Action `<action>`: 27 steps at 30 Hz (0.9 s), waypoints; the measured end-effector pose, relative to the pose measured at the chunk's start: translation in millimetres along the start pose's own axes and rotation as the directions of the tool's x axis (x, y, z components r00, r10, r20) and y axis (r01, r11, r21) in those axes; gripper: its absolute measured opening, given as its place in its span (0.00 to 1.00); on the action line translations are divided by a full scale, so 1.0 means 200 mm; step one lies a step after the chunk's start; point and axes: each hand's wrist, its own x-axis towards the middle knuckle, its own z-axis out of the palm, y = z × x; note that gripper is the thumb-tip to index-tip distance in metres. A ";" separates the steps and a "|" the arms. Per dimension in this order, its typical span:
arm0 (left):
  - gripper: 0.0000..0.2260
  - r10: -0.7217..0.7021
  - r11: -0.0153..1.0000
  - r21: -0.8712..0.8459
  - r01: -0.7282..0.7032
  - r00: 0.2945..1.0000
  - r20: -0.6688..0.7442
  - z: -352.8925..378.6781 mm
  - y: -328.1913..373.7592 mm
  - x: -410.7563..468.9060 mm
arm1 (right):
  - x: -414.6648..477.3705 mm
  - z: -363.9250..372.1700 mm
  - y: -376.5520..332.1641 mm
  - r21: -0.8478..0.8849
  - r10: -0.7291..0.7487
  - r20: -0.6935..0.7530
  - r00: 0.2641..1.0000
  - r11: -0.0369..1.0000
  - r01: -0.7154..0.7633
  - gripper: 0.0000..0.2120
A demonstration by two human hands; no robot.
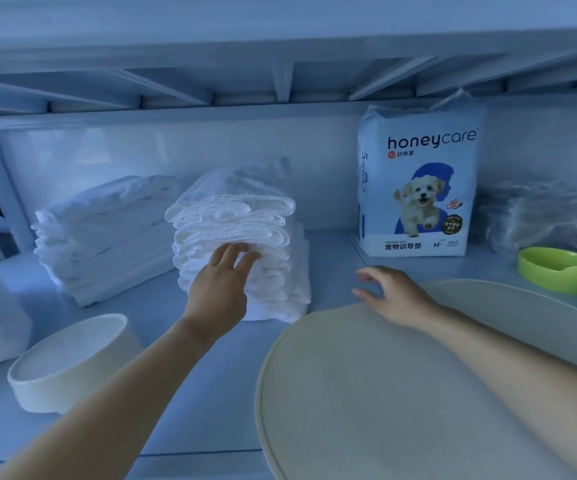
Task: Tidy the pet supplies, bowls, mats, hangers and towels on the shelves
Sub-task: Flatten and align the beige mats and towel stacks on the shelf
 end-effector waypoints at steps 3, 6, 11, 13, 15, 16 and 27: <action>0.25 0.060 0.998 0.026 -0.058 0.996 -0.065 0.00 0.14 -0.03 | -0.04 -0.08 0.16 -0.075 0.048 0.068 0.996 0.996 -0.043 0.16; 0.21 0.170 0.985 0.012 -0.169 0.984 -0.055 0.00 0.28 -0.02 | -0.07 -0.14 0.26 -0.119 0.045 0.080 0.996 0.992 -0.036 0.14; 0.15 0.159 0.978 -0.165 -0.130 0.971 0.178 0.10 0.52 0.07 | -0.06 -0.21 0.37 -0.237 0.039 0.146 0.989 0.972 -0.004 0.14; 0.14 0.142 0.981 -0.169 -0.096 0.948 0.286 0.16 0.60 0.09 | -0.06 -0.23 0.41 -0.272 0.065 0.178 0.982 0.962 -0.015 0.16; 0.14 0.105 0.992 -0.104 -0.067 0.905 0.412 0.22 0.66 0.10 | -0.06 -0.25 0.44 -0.278 0.094 0.193 0.977 0.960 -0.037 0.17; 0.15 0.073 0.997 -0.061 -0.050 0.881 0.467 0.25 0.68 0.11 | -0.06 -0.25 0.45 -0.287 0.101 0.202 0.974 0.957 -0.039 0.17; 0.20 -0.102 0.994 0.082 0.070 0.865 0.491 0.35 0.75 0.13 | 0.03 -0.26 0.58 -0.283 0.047 0.209 0.977 0.959 0.015 0.12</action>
